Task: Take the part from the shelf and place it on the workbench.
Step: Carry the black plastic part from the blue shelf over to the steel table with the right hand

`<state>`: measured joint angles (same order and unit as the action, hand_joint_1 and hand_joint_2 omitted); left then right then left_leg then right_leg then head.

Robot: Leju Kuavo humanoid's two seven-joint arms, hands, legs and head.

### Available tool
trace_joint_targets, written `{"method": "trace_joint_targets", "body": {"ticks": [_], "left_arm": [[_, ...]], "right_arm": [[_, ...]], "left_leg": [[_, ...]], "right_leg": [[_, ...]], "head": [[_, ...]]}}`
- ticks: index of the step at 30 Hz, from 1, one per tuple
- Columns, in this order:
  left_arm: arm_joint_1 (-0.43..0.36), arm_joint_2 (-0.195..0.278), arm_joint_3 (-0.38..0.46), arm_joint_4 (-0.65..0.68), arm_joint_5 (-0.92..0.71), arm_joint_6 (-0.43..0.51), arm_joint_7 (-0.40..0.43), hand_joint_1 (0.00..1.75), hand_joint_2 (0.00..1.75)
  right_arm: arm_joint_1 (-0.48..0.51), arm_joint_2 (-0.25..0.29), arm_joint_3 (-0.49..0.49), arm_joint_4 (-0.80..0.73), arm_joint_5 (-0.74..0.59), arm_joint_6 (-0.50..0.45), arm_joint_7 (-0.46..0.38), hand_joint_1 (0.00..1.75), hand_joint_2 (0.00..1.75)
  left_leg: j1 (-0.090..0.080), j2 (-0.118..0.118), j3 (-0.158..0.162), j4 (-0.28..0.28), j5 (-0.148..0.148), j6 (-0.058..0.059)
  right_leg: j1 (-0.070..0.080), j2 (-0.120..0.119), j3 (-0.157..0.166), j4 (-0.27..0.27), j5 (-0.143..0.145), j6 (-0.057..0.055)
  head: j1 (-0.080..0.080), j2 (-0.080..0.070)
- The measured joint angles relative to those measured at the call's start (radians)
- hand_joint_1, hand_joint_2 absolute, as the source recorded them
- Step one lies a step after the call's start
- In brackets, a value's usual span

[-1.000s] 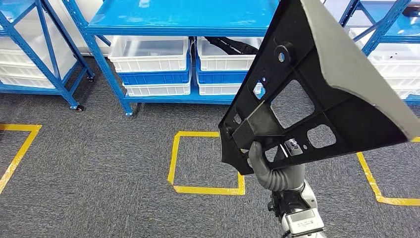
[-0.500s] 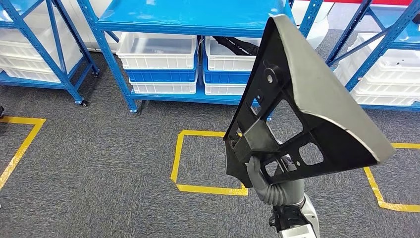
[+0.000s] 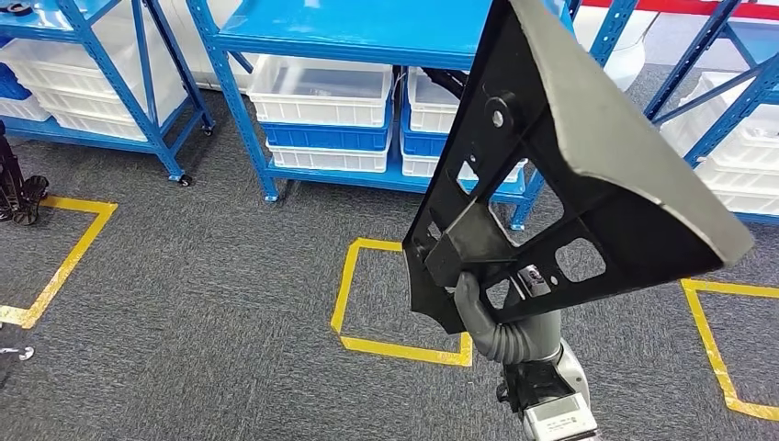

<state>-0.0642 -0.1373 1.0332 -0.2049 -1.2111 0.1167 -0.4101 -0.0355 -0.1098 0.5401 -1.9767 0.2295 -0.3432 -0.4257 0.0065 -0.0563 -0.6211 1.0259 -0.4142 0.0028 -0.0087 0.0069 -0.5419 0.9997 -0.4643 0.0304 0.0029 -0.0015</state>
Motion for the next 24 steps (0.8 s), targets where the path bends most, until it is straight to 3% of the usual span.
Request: {"method": "trace_joint_targets", "body": {"ticks": [2, 5, 6, 7, 8, 10, 12, 15, 17, 20, 22, 23, 24], "left_arm": [[0.000, 0.001, 0.000, 0.000, 0.000, 0.000, 0.001, 0.00, 1.75], [0.000, 0.003, 0.000, 0.000, -0.003, 0.000, 0.019, 0.00, 1.75], [0.001, 0.004, 0.000, 0.000, -0.003, 0.000, 0.030, 0.00, 1.75], [0.002, 0.005, 0.000, 0.000, -0.002, 0.000, 0.041, 0.00, 1.75], [0.003, 0.007, 0.001, 0.000, -0.002, 0.001, 0.050, 0.00, 1.75], [0.005, 0.014, 0.001, 0.000, 0.000, 0.002, 0.062, 0.00, 1.75], [0.005, 0.019, 0.002, -0.001, 0.001, 0.002, 0.068, 0.00, 1.75], [0.007, 0.026, 0.004, -0.001, 0.003, 0.002, 0.077, 0.00, 1.75], [0.008, 0.030, 0.004, -0.002, 0.000, 0.006, 0.089, 0.00, 1.75], [0.008, 0.035, 0.004, -0.002, -0.005, 0.012, 0.102, 0.00, 1.75], [0.008, 0.037, 0.004, -0.002, -0.006, 0.012, 0.102, 0.00, 1.75], [0.009, 0.038, 0.004, -0.002, -0.006, 0.012, 0.101, 0.00, 1.75], [0.009, 0.039, 0.004, -0.002, -0.006, 0.011, 0.100, 0.00, 1.75]], "right_arm": [[-0.005, 0.002, 0.001, 0.002, -0.003, 0.002, 0.000, 1.75, 1.75], [-0.008, 0.004, 0.003, 0.008, -0.011, 0.003, -0.007, 1.75, 1.75], [-0.009, 0.004, 0.003, 0.011, -0.016, 0.003, -0.011, 1.75, 1.75], [-0.010, 0.004, 0.003, 0.015, -0.021, 0.004, -0.017, 1.75, 1.75], [-0.012, 0.004, 0.003, 0.019, -0.027, 0.003, -0.023, 1.75, 1.75], [-0.013, 0.005, 0.004, 0.026, -0.038, 0.000, -0.037, 1.75, 1.75], [-0.012, 0.006, 0.003, 0.031, -0.047, -0.007, -0.047, 1.75, 1.75], [-0.010, 0.006, 0.003, 0.036, -0.055, -0.015, -0.059, 1.75, 1.75], [-0.006, 0.006, 0.000, 0.037, -0.057, -0.021, -0.068, 1.75, 1.75], [0.010, 0.005, -0.009, 0.038, -0.055, -0.030, -0.081, 1.75, 1.75], [0.020, 0.003, -0.013, 0.040, -0.054, -0.031, -0.084, 1.75, 1.75], [0.024, 0.002, -0.016, 0.041, -0.054, -0.032, -0.086, 1.75, 1.75], [0.026, 0.001, -0.018, 0.042, -0.053, -0.032, -0.087, 1.75, 1.75]], "left_leg": [[0.000, 0.015, -0.019, 0.042, -0.029, -0.009], [0.003, 0.043, -0.101, 0.231, -0.127, -0.021], [0.005, 0.046, -0.121, 0.276, -0.141, -0.024], [0.008, 0.049, -0.122, 0.282, -0.135, -0.028], [0.011, 0.053, -0.102, 0.247, -0.111, -0.030], [0.016, 0.073, -0.027, 0.107, -0.051, -0.034], [0.014, 0.084, 0.016, 0.018, -0.026, -0.028], [0.007, 0.067, 0.012, 0.007, -0.023, -0.007], [0.008, 0.055, 0.010, 0.003, -0.016, 0.007], [0.009, 0.036, 0.002, 0.001, -0.011, 0.021], [0.008, 0.020, -0.003, 0.002, -0.008, 0.023], [0.008, 0.012, -0.003, 0.002, -0.007, 0.023], [0.008, 0.003, -0.003, 0.002, -0.006, 0.022]], "right_leg": [[-0.009, -0.010, 0.003, -0.006, 0.009, -0.014], [-0.010, -0.026, 0.002, -0.008, 0.010, -0.023], [-0.010, -0.032, 0.002, -0.007, 0.010, -0.023], [-0.010, -0.037, 0.002, -0.007, 0.010, -0.023], [-0.011, -0.041, 0.003, -0.007, 0.009, -0.022], [-0.010, -0.050, 0.006, -0.003, 0.005, -0.016], [-0.004, -0.057, 0.005, 0.001, 0.001, -0.006], [-0.002, -0.067, 0.000, 0.001, 0.000, 0.009], [-0.005, -0.052, -0.019, 0.036, -0.024, 0.013], [-0.007, -0.016, -0.113, 0.228, -0.107, 0.002], [-0.006, -0.011, -0.155, 0.307, -0.125, 0.006], [-0.007, -0.010, -0.146, 0.285, -0.111, 0.013], [-0.007, -0.006, -0.115, 0.223, -0.084, 0.020]], "head": [[-0.003, 0.000], [-0.008, 0.000], [-0.008, 0.000], [-0.008, 0.000], [-0.008, 0.000], [-0.009, 0.000], [-0.009, 0.000], [-0.009, 0.000], [-0.009, 0.000], [-0.006, 0.000], [-0.006, 0.000], [-0.006, 0.000], [-0.006, 0.000]]}}
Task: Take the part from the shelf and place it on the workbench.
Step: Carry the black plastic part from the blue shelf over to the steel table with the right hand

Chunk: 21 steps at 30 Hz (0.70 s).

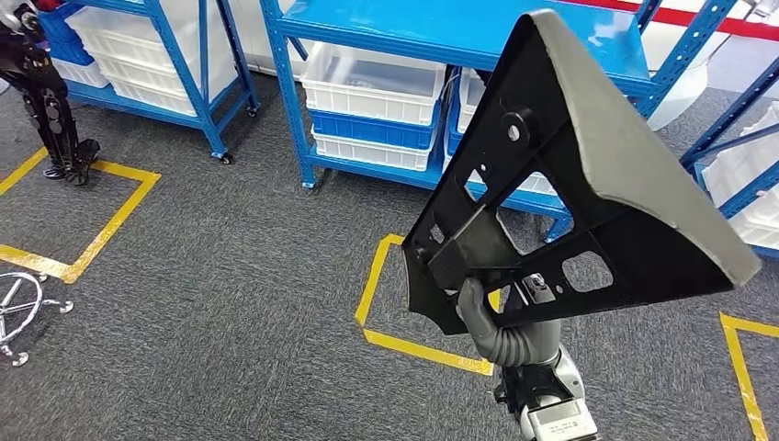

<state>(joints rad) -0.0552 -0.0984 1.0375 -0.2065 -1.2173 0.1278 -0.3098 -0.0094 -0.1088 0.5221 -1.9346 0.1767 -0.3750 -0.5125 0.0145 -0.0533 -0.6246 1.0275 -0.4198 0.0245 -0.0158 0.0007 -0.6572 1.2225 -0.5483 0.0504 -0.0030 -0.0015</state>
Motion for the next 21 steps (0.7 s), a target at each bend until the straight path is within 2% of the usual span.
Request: {"method": "trace_joint_targets", "body": {"ticks": [1, 2, 3, 4, 6, 8, 9, 11, 12, 13, 14, 15, 16, 18, 19, 21], "left_arm": [[0.000, 0.000, 0.000, 0.000, 0.000, -0.002, -0.001, 0.00, 1.75], [0.000, 0.000, 0.000, 0.000, 0.000, -0.005, -0.005, 0.00, 1.75], [0.000, 0.000, 0.000, 0.000, 0.000, -0.008, -0.012, 0.00, 1.75], [0.000, 0.000, 0.000, 0.000, 0.000, -0.011, -0.022, 0.00, 1.75], [0.001, -0.002, 0.000, 0.000, 0.000, -0.014, -0.050, 0.00, 1.75], [0.000, -0.006, 0.000, 0.000, 0.003, -0.014, -0.078, 0.00, 1.75], [-0.001, -0.008, 0.000, 0.000, 0.005, -0.014, -0.089, 0.00, 1.75], [-0.003, -0.013, 0.000, 0.000, 0.007, -0.014, -0.099, 0.00, 1.75], [-0.004, -0.016, 0.000, 0.000, 0.008, -0.014, -0.101, 0.00, 1.75], [-0.004, -0.018, 0.000, 0.000, 0.009, -0.014, -0.101, 0.00, 1.75], [-0.003, -0.019, 0.000, 0.000, 0.010, -0.014, -0.102, 0.00, 1.75], [-0.004, -0.019, 0.000, 0.000, 0.010, -0.014, -0.104, 0.00, 1.75], [-0.004, -0.020, 0.000, 0.000, 0.009, -0.015, -0.106, 0.00, 1.75], [-0.007, -0.024, 0.000, 0.000, 0.002, -0.017, -0.109, 0.00, 1.75], [-0.008, -0.027, -0.001, 0.000, -0.006, -0.018, -0.103, 0.00, 1.75], [-0.009, -0.033, -0.003, 0.001, -0.019, -0.015, -0.080, 0.00, 1.75]], "right_arm": [[0.001, -0.001, -0.002, 0.000, 0.002, 0.000, -0.001, 1.75, 1.75], [0.003, -0.001, -0.004, 0.000, 0.004, 0.000, -0.003, 1.75, 1.75], [0.005, -0.001, -0.004, 0.000, 0.007, 0.002, -0.004, 1.75, 1.75], [0.008, -0.002, -0.004, 0.000, 0.012, 0.003, -0.006, 1.75, 1.75], [0.014, -0.002, -0.004, 0.000, 0.023, 0.008, -0.007, 1.75, 1.75], [0.017, -0.003, -0.004, -0.001, 0.033, 0.009, -0.006, 1.75, 1.75], [0.019, -0.003, -0.004, -0.002, 0.037, 0.009, -0.004, 1.75, 1.75], [0.026, -0.003, -0.004, -0.003, 0.040, 0.009, -0.002, 1.75, 1.75], [0.029, -0.003, -0.004, -0.003, 0.041, 0.009, -0.001, 1.75, 1.75], [0.031, -0.004, -0.004, -0.003, 0.041, 0.009, 0.000, 1.75, 1.75], [0.032, -0.004, -0.004, -0.003, 0.042, 0.009, 0.000, 1.75, 1.75], [0.033, -0.004, -0.004, -0.003, 0.042, 0.009, 0.000, 1.75, 1.75], [0.033, -0.004, -0.004, -0.004, 0.044, 0.009, 0.000, 1.75, 1.75], [0.038, -0.004, -0.005, -0.009, 0.052, 0.008, -0.002, 1.75, 1.75], [0.044, -0.005, -0.007, -0.016, 0.058, 0.006, -0.004, 1.75, 1.75], [0.061, -0.006, -0.009, -0.032, 0.071, 0.001, -0.009, 1.75, 1.75]], "left_leg": [[0.000, -0.008, 0.000, 0.000, 0.002, -0.003], [-0.002, -0.016, -0.001, 0.001, 0.003, -0.006], [-0.004, -0.022, -0.001, 0.001, 0.005, -0.010], [-0.005, -0.026, -0.002, 0.000, 0.007, -0.015], [-0.004, -0.034, -0.005, -0.003, 0.012, -0.027], [-0.005, -0.017, -0.016, 0.020, -0.004, -0.037], [-0.005, 0.000, -0.033, 0.061, -0.030, -0.040], [-0.003, 0.035, -0.090, 0.193, -0.102, -0.046], [-0.002, 0.042, -0.117, 0.255, -0.126, -0.048], [-0.001, 0.047, -0.129, 0.286, -0.133, -0.050], [0.000, 0.050, -0.121, 0.276, -0.120, -0.050], [0.000, 0.056, -0.092, 0.227, -0.092, -0.050], [0.000, 0.070, -0.051, 0.153, -0.061, -0.049], [-0.004, 0.094, 0.010, 0.039, -0.026, -0.042], [-0.007, 0.098, 0.020, 0.015, -0.024, -0.036], [-0.012, 0.081, 0.015, 0.011, -0.023, -0.023]], "right_leg": [[-0.001, 0.012, 0.040, -0.081, 0.028, 0.005], [-0.001, 0.022, 0.073, -0.150, 0.052, 0.005], [0.000, 0.030, 0.095, -0.196, 0.067, 0.002], [0.002, 0.035, 0.105, -0.215, 0.073, -0.003], [0.003, 0.024, 0.106, -0.215, 0.081, -0.015], [-0.002, 0.011, 0.110, -0.219, 0.088, -0.029], [-0.006, 0.003, 0.111, -0.221, 0.090, -0.035], [-0.003, -0.013, 0.112, -0.221, 0.090, -0.042], [-0.001, -0.022, 0.112, -0.221, 0.090, -0.043], [0.000, -0.030, 0.112, -0.221, 0.090, -0.043], [0.000, -0.038, 0.113, -0.221, 0.089, -0.043], [0.000, -0.045, 0.114, -0.220, 0.088, -0.042], [0.001, -0.051, 0.116, -0.220, 0.087, -0.040], [0.008, -0.062, 0.117, -0.216, 0.081, -0.032], [0.012, -0.068, 0.117, -0.216, 0.080, -0.028], [0.013, -0.081, 0.117, -0.217, 0.079, -0.020]], "head": [[0.000, 0.000], [0.000, 0.000], [-0.001, 0.000], [-0.001, 0.000], [-0.002, 0.000], [-0.005, 0.000], [-0.007, 0.000], [-0.011, 0.000], [-0.011, 0.000], [-0.011, 0.000], [-0.012, 0.000], [-0.012, 0.000], [-0.012, 0.000], [-0.012, 0.000], [-0.011, 0.000], [-0.009, 0.000]]}}
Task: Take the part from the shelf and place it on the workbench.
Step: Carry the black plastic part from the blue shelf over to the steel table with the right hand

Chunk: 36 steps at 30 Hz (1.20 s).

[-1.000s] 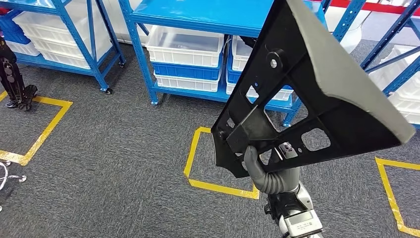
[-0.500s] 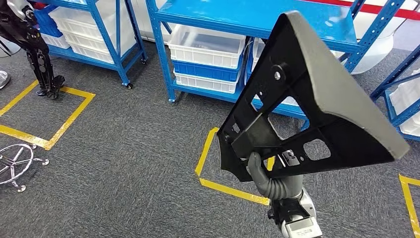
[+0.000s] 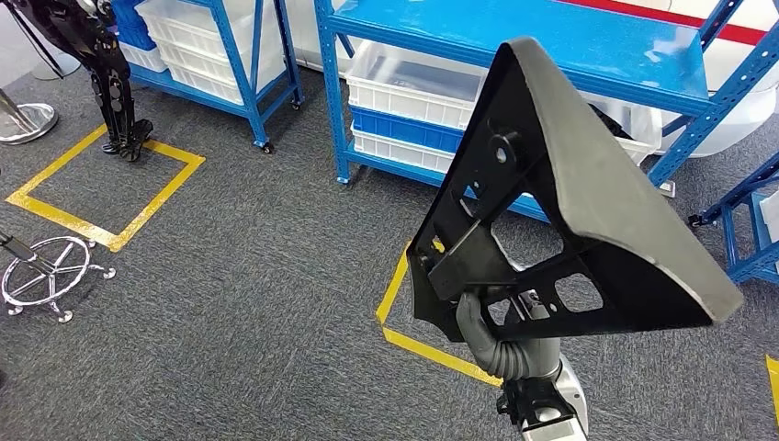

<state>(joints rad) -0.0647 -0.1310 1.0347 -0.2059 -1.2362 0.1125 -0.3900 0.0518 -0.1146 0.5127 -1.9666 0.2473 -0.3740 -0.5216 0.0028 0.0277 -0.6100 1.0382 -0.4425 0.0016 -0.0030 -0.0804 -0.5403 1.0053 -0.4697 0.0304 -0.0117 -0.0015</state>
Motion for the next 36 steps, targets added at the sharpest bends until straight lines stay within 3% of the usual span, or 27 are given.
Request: {"method": "trace_joint_targets", "body": {"ticks": [1, 3, 5, 6, 7, 8, 9, 11, 13, 16, 18, 20, 21, 22, 23, 24, 26, 28, 29, 31, 33, 35, 36], "left_arm": [[0.000, -0.002, -0.001, 0.000, -0.005, 0.001, 0.012, 0.00, 1.75], [0.000, -0.006, -0.002, 0.000, -0.011, 0.003, 0.024, 0.00, 1.75], [-0.001, -0.009, -0.002, 0.000, -0.013, 0.002, 0.028, 0.00, 1.75], [-0.001, -0.010, -0.002, 0.000, -0.013, 0.002, 0.031, 0.00, 1.75], [-0.001, -0.012, -0.002, 0.000, -0.014, 0.003, 0.035, 0.00, 1.75], [-0.001, -0.012, -0.002, 0.000, -0.013, 0.003, 0.040, 0.00, 1.75], [-0.001, -0.012, -0.002, 0.000, -0.012, 0.004, 0.042, 0.00, 1.75], [-0.001, -0.013, -0.002, 0.000, -0.010, 0.004, 0.030, 0.00, 1.75], [-0.004, -0.012, -0.002, 0.000, 0.001, 0.008, 0.013, 0.00, 1.75], [-0.008, -0.009, 0.004, 0.000, 0.027, 0.014, 0.013, 0.00, 1.75], [-0.011, -0.006, 0.010, 0.000, 0.033, 0.011, 0.021, 0.00, 1.75], [-0.015, -0.004, 0.012, 0.000, 0.027, 0.007, 0.028, 0.00, 1.75], [-0.017, -0.004, 0.013, 0.000, 0.023, 0.005, 0.031, 0.00, 1.75], [-0.018, -0.003, 0.013, 0.000, 0.021, 0.005, 0.033, 0.00, 1.75], [-0.018, -0.003, 0.013, 0.000, 0.021, 0.006, 0.033, 0.00, 1.75], [-0.017, -0.003, 0.014, 0.000, 0.023, 0.006, 0.032, 0.00, 1.75], [-0.019, -0.002, 0.015, 0.000, 0.025, 0.007, 0.030, 0.00, 1.75], [-0.023, -0.002, 0.015, 0.000, 0.025, 0.009, 0.032, 0.00, 1.75], [-0.025, -0.001, 0.014, 0.000, 0.024, 0.011, 0.033, 0.00, 1.75], [-0.027, 0.000, 0.014, 0.000, 0.024, 0.016, 0.034, 0.00, 1.75], [-0.027, 0.001, 0.015, -0.001, 0.024, 0.019, 0.034, 0.00, 1.75], [-0.029, 0.002, 0.015, -0.001, 0.028, 0.019, 0.034, 0.00, 1.75], [-0.030, 0.003, 0.015, -0.001, 0.030, 0.019, 0.034, 0.00, 1.75]], "right_arm": [[0.008, 0.000, -0.001, -0.008, 0.005, -0.002, -0.002, 1.75, 1.75], [0.021, -0.002, -0.002, -0.021, 0.010, -0.005, -0.005, 1.75, 1.75], [0.031, -0.004, -0.003, -0.029, 0.012, -0.006, -0.006, 1.75, 1.75], [0.036, -0.005, -0.003, -0.031, 0.013, -0.006, -0.007, 1.75, 1.75], [0.040, -0.006, -0.003, -0.031, 0.015, -0.007, -0.008, 1.75, 1.75], [0.043, -0.006, -0.004, -0.031, 0.016, -0.009, -0.008, 1.75, 1.75], [0.045, -0.007, -0.004, -0.031, 0.019, -0.011, -0.009, 1.75, 1.75], [0.046, -0.007, -0.004, -0.032, 0.024, -0.018, -0.013, 1.75, 1.75], [0.047, -0.004, -0.004, -0.032, 0.025, -0.022, -0.018, 1.75, 1.75], [0.047, 0.003, -0.007, -0.033, 0.014, -0.024, -0.021, 1.75, 1.75], [0.047, 0.010, -0.010, -0.033, 0.010, -0.025, -0.021, 1.75, 1.75], [0.047, 0.016, -0.012, -0.032, 0.009, -0.026, -0.021, 1.75, 1.75], [0.047, 0.017, -0.012, -0.031, 0.008, -0.026, -0.021, 1.75, 1.75], [0.048, 0.017, -0.013, -0.029, 0.007, -0.027, -0.021, 1.75, 1.75], [0.048, 0.017, -0.014, -0.027, 0.004, -0.027, -0.021, 1.75, 1.75], [0.048, 0.017, -0.017, -0.025, 0.001, -0.026, -0.021, 1.75, 1.75], [0.048, 0.017, -0.025, -0.023, -0.004, -0.025, -0.023, 1.75, 1.75], [0.048, 0.017, -0.033, -0.023, -0.006, -0.024, -0.028, 1.75, 1.75], [0.048, 0.018, -0.035, -0.023, -0.005, -0.024, -0.030, 1.75, 1.75], [0.048, 0.018, -0.037, -0.023, -0.003, -0.023, -0.034, 1.75, 1.75], [0.047, 0.018, -0.039, -0.023, -0.002, -0.023, -0.036, 1.75, 1.75], [0.047, 0.018, -0.042, -0.022, -0.002, -0.023, -0.037, 1.75, 1.75], [0.047, 0.018, -0.044, -0.022, -0.002, -0.023, -0.037, 1.75, 1.75]], "left_leg": [[0.001, -0.008, -0.001, -0.002, 0.002, 0.006], [0.005, -0.023, -0.003, -0.007, 0.009, 0.019], [0.006, -0.038, -0.007, -0.007, 0.012, 0.027], [0.006, -0.047, -0.010, -0.007, 0.014, 0.029], [0.006, -0.057, -0.012, -0.007, 0.015, 0.031], [0.006, -0.067, -0.013, -0.007, 0.016, 0.031], [0.006, -0.077, -0.013, -0.007, 0.017, 0.030], [0.005, -0.098, -0.013, -0.007, 0.021, 0.025], [0.002, -0.112, -0.015, -0.006, 0.025, 0.017], [0.002, -0.123, -0.019, -0.011, 0.033, 0.001], [0.002, -0.092, -0.034, 0.021, 0.010, -0.008], [0.002, -0.049, -0.081, 0.130, -0.054, -0.013], [0.003, -0.040, -0.111, 0.199, -0.086, -0.016], [0.003, -0.036, -0.134, 0.249, -0.103, -0.018], [0.003, -0.034, -0.140, 0.267, -0.102, -0.019], [0.004, -0.030, -0.127, 0.245, -0.083, -0.019], [0.003, 0.000, -0.056, 0.116, -0.026, -0.016], [-0.002, 0.027, -0.005, 0.017, 0.002, -0.008], [-0.006, 0.030, 0.000, 0.001, 0.003, -0.003], [-0.008, 0.009, -0.005, -0.004, 0.007, 0.009], [-0.004, -0.011, -0.007, -0.009, 0.014, 0.021], [0.000, -0.031, -0.010, -0.011, 0.020, 0.031], [0.001, -0.042, -0.013, -0.011, 0.022, 0.034]], "right_leg": [[-0.002, 0.002, -0.002, 0.003, -0.003, 0.004], [-0.004, 0.032, -0.026, 0.053, -0.035, 0.006], [-0.005, 0.067, -0.089, 0.182, -0.094, -0.002], [-0.005, 0.073, -0.122, 0.250, -0.118, -0.004], [-0.005, 0.076, -0.144, 0.293, -0.129, -0.002], [-0.006, 0.077, -0.146, 0.296, -0.124, 0.004], [-0.006, 0.079, -0.126, 0.254, -0.102, 0.012], [-0.009, 0.097, -0.054, 0.107, -0.046, 0.023], [-0.008, 0.113, -0.009, 0.014, -0.015, 0.018], [-0.006, 0.101, -0.002, 0.002, -0.004, -0.002], [-0.011, 0.086, 0.000, -0.003, 0.004, -0.015], [-0.011, 0.069, 0.001, -0.004, 0.006, -0.022], [-0.009, 0.059, 0.001, -0.004, 0.006, -0.024], [-0.008, 0.049, 0.000, -0.003, 0.005, -0.025], [-0.007, 0.039, 0.001, -0.003, 0.005, -0.025], [-0.007, 0.030, 0.002, -0.003, 0.004, -0.026], [-0.005, 0.014, 0.005, -0.002, 0.001, -0.024], [0.003, 0.000, 0.006, 0.001, -0.005, -0.018], [0.007, -0.008, 0.006, 0.001, -0.006, -0.015], [0.009, -0.023, 0.005, 0.001, -0.009, -0.008], [0.005, 0.003, -0.009, 0.031, -0.029, -0.003], [0.001, 0.054, -0.061, 0.139, -0.081, -0.006], [0.000, 0.069, -0.097, 0.212, -0.110, -0.009]], "head": [[0.000, 0.000], [0.001, 0.000], [0.003, 0.000], [0.003, 0.000], [0.003, 0.000], [0.003, 0.000], [0.003, 0.000], [0.004, 0.000], [0.003, 0.000], [0.003, 0.000], [0.000, 0.000], [-0.004, 0.000], [-0.005, 0.000], [-0.005, 0.000], [-0.005, 0.000], [-0.005, 0.000], [-0.005, 0.000], [-0.003, 0.000], [-0.002, 0.000], [0.000, 0.000], [0.001, 0.000], [0.005, 0.000], [0.007, 0.000]]}}
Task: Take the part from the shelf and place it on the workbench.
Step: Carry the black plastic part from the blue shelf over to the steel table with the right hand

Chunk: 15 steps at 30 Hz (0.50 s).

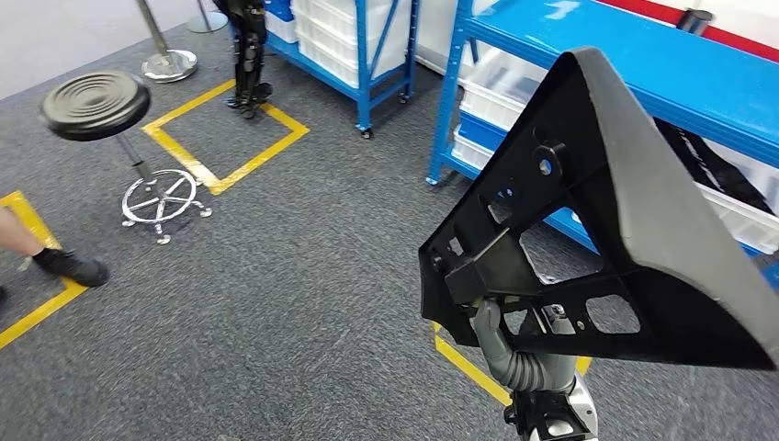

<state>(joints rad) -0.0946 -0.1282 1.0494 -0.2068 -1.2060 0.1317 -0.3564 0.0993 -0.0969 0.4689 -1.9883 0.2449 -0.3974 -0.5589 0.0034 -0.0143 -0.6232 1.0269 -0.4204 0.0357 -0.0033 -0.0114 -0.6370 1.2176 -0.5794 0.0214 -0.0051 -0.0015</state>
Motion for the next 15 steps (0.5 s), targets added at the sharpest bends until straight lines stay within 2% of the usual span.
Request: {"method": "trace_joint_targets", "body": {"ticks": [1, 2, 3, 4, 5, 6, 7, 8, 10, 12, 13, 14, 15], "left_arm": [[-0.001, 0.000, 0.000, 0.000, 0.002, 0.000, 0.000, 0.00, 1.75], [0.000, 0.000, 0.000, 0.000, 0.003, -0.001, 0.000, 0.00, 1.75], [0.000, 0.000, 0.000, 0.000, 0.003, -0.001, 0.000, 0.00, 1.75], [0.000, 0.001, 0.000, 0.000, 0.003, -0.001, 0.000, 0.00, 1.75], [0.000, 0.001, 0.000, 0.000, 0.003, -0.001, 0.000, 0.00, 1.75], [0.000, 0.001, 0.000, 0.000, 0.003, 0.000, 0.000, 0.00, 1.75], [0.000, 0.002, 0.000, 0.000, 0.003, 0.000, 0.000, 0.00, 1.75], [0.000, 0.003, 0.000, 0.000, 0.003, 0.000, 0.000, 0.00, 1.75], [0.001, 0.004, 0.000, 0.000, 0.002, 0.000, 0.001, 0.00, 1.75], [0.003, 0.005, 0.000, 0.000, -0.001, -0.001, 0.001, 0.00, 1.75], [0.002, 0.006, 0.000, 0.000, -0.004, -0.001, 0.001, 0.00, 1.75], [0.001, 0.006, 0.000, 0.000, -0.006, -0.002, 0.001, 0.00, 1.75], [0.000, 0.005, 0.000, 0.000, -0.008, -0.002, 0.001, 0.00, 1.75]], "right_arm": [[0.000, 0.000, -0.001, 0.001, 0.000, 0.000, 0.000, 1.75, 1.75], [0.001, 0.000, -0.002, 0.002, 0.000, 0.000, 0.000, 1.75, 1.75], [0.001, 0.000, -0.004, 0.003, 0.000, 0.000, 0.000, 1.75, 1.75], [0.001, 0.000, -0.006, 0.004, 0.000, 0.000, 0.000, 1.75, 1.75], [0.001, 0.000, -0.008, 0.004, 0.000, 0.000, 0.000, 1.75, 1.75], [0.000, 0.000, -0.009, 0.004, 0.000, 0.000, -0.001, 1.75, 1.75], [0.000, 0.000, -0.010, 0.004, 0.000, -0.001, -0.002, 1.75, 1.75], [0.000, 0.000, -0.010, 0.004, 0.000, -0.001, -0.003, 1.75, 1.75], [0.000, 0.000, -0.011, 0.004, 0.001, -0.001, -0.003, 1.75, 1.75], [0.000, 0.001, -0.011, 0.004, 0.004, -0.002, -0.003, 1.75, 1.75], [0.001, 0.001, -0.011, 0.004, 0.006, -0.002, -0.003, 1.75, 1.75], [0.002, 0.002, -0.011, 0.004, 0.008, -0.002, -0.003, 1.75, 1.75], [0.003, 0.002, -0.011, 0.004, 0.010, -0.002, -0.003, 1.75, 1.75]], "left_leg": [[0.000, -0.012, -0.002, 0.000, 0.001, 0.002], [0.000, -0.024, -0.004, 0.000, 0.003, 0.002], [0.001, -0.036, -0.005, 0.000, 0.004, 0.001], [0.002, -0.048, -0.005, 0.001, 0.006, -0.001], [0.002, -0.060, -0.005, 0.001, 0.008, -0.005], [0.001, -0.071, -0.006, 0.002, 0.010, -0.009], [-0.001, -0.079, -0.008, 0.003, 0.012, -0.014], [-0.002, -0.086, -0.010, 0.002, 0.014, -0.019], [0.000, -0.095, -0.014, -0.001, 0.019, -0.031], [0.000, -0.066, -0.024, 0.018, 0.006, -0.040], [0.000, -0.042, -0.039, 0.053, -0.018, -0.043], [0.000, -0.016, -0.062, 0.110, -0.052, -0.046], [0.001, -0.002, -0.093, 0.181, -0.090, -0.050]], "right_leg": [[-0.001, 0.005, -0.030, 0.059, -0.019, 0.001], [-0.002, 0.007, -0.046, 0.087, -0.023, 0.006], [-0.004, 0.008, -0.042, 0.074, -0.010, 0.014], [-0.007, 0.012, -0.017, 0.020, 0.016, 0.024], [-0.011, 0.025, 0.020, -0.058, 0.047, 0.034], [-0.014, 0.039, 0.053, -0.129, 0.073, 0.038], [-0.015, 0.049, 0.075, -0.178, 0.090, 0.037], [-0.015, 0.055, 0.085, -0.202, 0.098, 0.032], [-0.011, 0.042, 0.088, -0.205, 0.105, 0.017], [-0.014, 0.027, 0.092, -0.209, 0.112, 0.003], [-0.015, 0.017, 0.093, -0.211, 0.114, -0.004], [-0.014, 0.007, 0.093, -0.211, 0.114, -0.008], [-0.012, -0.003, 0.093, -0.211, 0.113, -0.011]], "head": [[0.001, 0.000], [0.001, 0.000], [0.001, 0.000], [0.001, 0.000], [0.002, 0.000], [0.002, 0.000], [0.002, 0.000], [0.002, 0.000], [0.001, 0.000], [-0.001, 0.000], [-0.003, 0.000], [-0.006, 0.000], [-0.008, 0.000]]}}
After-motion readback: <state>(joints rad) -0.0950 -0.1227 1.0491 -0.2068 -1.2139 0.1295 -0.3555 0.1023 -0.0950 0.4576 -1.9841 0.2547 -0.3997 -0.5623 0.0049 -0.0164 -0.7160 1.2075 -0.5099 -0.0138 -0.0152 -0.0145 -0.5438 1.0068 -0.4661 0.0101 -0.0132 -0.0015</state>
